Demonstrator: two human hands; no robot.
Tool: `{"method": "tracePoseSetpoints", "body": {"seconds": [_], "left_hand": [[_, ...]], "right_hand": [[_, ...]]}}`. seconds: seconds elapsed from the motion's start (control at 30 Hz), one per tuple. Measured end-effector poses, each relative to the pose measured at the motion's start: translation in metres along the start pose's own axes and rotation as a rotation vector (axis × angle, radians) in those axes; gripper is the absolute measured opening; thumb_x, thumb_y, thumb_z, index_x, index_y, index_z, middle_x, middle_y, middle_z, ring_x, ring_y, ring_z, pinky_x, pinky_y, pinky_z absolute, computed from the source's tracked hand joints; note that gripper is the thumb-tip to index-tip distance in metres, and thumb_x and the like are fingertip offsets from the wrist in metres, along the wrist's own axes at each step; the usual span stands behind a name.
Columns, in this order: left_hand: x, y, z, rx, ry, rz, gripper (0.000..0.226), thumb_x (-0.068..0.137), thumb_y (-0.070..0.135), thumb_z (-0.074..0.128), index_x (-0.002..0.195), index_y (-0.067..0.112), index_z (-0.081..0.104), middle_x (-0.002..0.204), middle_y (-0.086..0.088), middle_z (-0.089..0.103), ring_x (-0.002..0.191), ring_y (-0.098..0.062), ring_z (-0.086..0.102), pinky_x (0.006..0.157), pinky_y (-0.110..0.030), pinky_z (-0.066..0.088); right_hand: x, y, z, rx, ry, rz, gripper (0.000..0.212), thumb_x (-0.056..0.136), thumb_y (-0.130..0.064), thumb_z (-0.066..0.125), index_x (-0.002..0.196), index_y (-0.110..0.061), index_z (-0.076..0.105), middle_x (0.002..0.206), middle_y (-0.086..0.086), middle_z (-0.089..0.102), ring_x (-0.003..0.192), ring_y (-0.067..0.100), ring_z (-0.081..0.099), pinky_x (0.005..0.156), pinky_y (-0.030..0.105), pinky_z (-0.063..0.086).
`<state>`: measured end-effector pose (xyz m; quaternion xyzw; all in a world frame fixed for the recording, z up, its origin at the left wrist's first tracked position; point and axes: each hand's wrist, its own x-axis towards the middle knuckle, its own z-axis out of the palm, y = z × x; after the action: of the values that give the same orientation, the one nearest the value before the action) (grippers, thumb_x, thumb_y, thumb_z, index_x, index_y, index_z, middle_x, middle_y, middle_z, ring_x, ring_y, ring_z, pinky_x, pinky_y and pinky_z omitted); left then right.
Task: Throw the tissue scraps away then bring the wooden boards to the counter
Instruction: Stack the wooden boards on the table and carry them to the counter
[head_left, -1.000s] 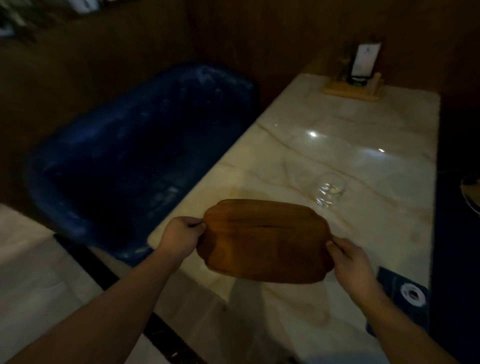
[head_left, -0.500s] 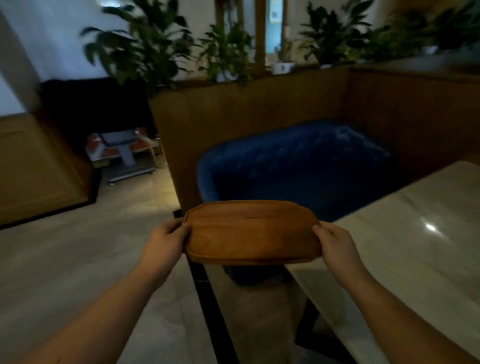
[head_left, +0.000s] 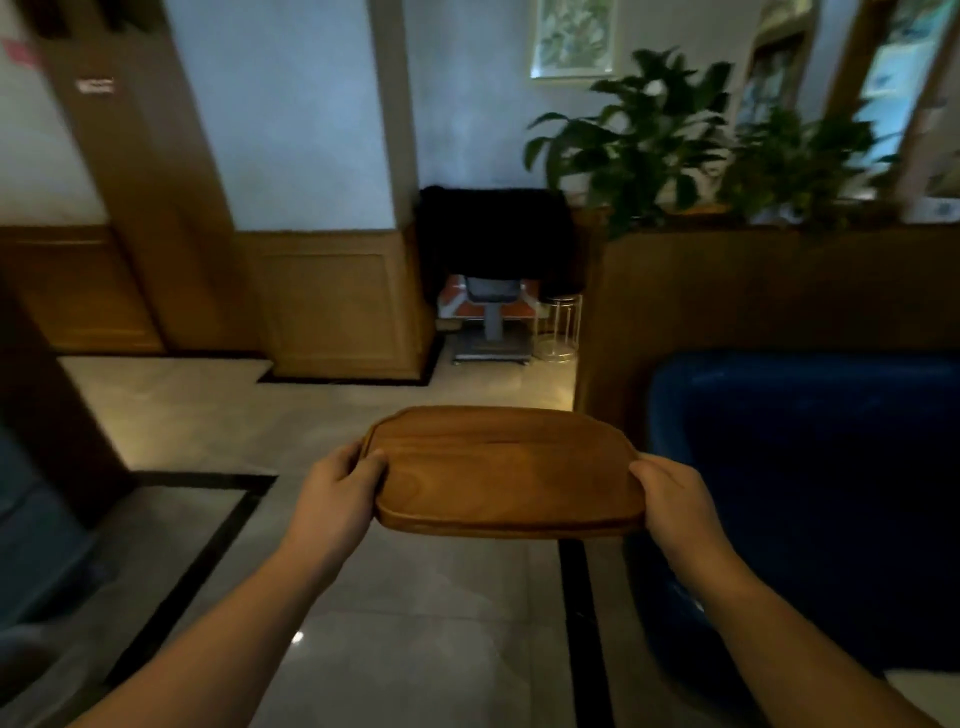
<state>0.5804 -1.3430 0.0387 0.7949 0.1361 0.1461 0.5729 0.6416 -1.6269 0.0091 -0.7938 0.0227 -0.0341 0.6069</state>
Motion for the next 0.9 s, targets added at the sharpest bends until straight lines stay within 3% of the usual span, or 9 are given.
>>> {"method": "tracePoseSetpoints", "body": {"seconds": [0.07,0.23,0.33,0.43,0.53,0.63,0.73,0.9], "left_hand": [[0.007,-0.011,-0.032,-0.007,0.094,-0.021,0.017,0.095,0.025,0.048,0.097,0.025,0.065,0.08,-0.004,0.068,0.071,-0.019,0.063,0.06,-0.033,0.045],[0.035,-0.038,-0.105,0.013,0.307,-0.094,0.021,0.094,0.026,0.05,0.083,0.034,0.066,0.079,-0.002,0.07,0.074,-0.023,0.067,0.067,-0.041,0.053],[0.057,-0.05,-0.146,0.037,0.442,-0.128,0.019,0.094,0.025,0.049,0.093,0.029,0.068,0.081,-0.004,0.071,0.075,-0.023,0.067,0.068,-0.042,0.054],[0.08,-0.056,-0.184,0.089,0.606,-0.159,0.022,0.096,0.022,0.047,0.083,0.033,0.063,0.078,0.0,0.068,0.072,-0.018,0.064,0.065,-0.037,0.052],[0.093,-0.063,-0.221,0.1,0.732,-0.235,0.022,0.097,0.023,0.046,0.081,0.033,0.059,0.078,-0.002,0.068,0.07,-0.02,0.064,0.067,-0.041,0.054],[0.094,-0.076,-0.263,0.105,0.852,-0.309,0.023,0.096,0.026,0.047,0.078,0.031,0.061,0.082,-0.015,0.07,0.072,-0.03,0.065,0.072,-0.051,0.056],[0.085,-0.091,-0.304,0.104,0.973,-0.353,0.018,0.096,0.027,0.048,0.09,0.028,0.065,0.084,-0.01,0.072,0.074,-0.026,0.066,0.077,-0.051,0.056],[0.058,-0.117,-0.374,0.076,1.156,-0.409,0.019,0.097,0.026,0.047,0.104,0.025,0.064,0.084,-0.009,0.072,0.07,-0.024,0.068,0.059,-0.039,0.058]], "right_hand": [[0.019,-0.011,0.04,0.016,-0.088,0.003,0.034,0.095,-0.017,0.045,0.081,0.003,0.069,0.066,0.009,0.061,0.063,0.022,0.057,0.061,0.034,0.041],[0.064,-0.042,0.148,-0.014,-0.265,-0.09,0.034,0.096,-0.019,0.045,0.086,0.002,0.07,0.085,0.026,0.068,0.08,0.039,0.064,0.067,0.04,0.046],[0.09,-0.065,0.22,-0.024,-0.356,-0.163,0.036,0.095,-0.018,0.045,0.066,-0.005,0.06,0.067,0.019,0.054,0.065,0.031,0.052,0.058,0.037,0.036],[0.117,-0.086,0.292,0.028,-0.45,-0.196,0.039,0.093,-0.016,0.047,0.054,-0.016,0.045,0.057,0.008,0.042,0.057,0.023,0.042,0.056,0.036,0.027],[0.132,-0.108,0.356,0.025,-0.589,-0.234,0.038,0.092,-0.016,0.048,0.054,-0.016,0.045,0.056,0.004,0.042,0.056,0.019,0.042,0.055,0.036,0.026],[0.134,-0.13,0.419,0.031,-0.736,-0.293,0.036,0.091,-0.017,0.049,0.057,-0.005,0.05,0.06,0.008,0.045,0.062,0.023,0.045,0.058,0.036,0.028],[0.123,-0.151,0.481,0.034,-0.863,-0.35,0.036,0.092,-0.019,0.048,0.072,0.008,0.059,0.067,0.012,0.052,0.065,0.024,0.049,0.058,0.036,0.032],[0.077,-0.18,0.578,0.012,-1.071,-0.446,0.035,0.097,-0.022,0.043,0.07,-0.007,0.058,0.061,0.005,0.049,0.06,0.02,0.049,0.05,0.029,0.036]]}}
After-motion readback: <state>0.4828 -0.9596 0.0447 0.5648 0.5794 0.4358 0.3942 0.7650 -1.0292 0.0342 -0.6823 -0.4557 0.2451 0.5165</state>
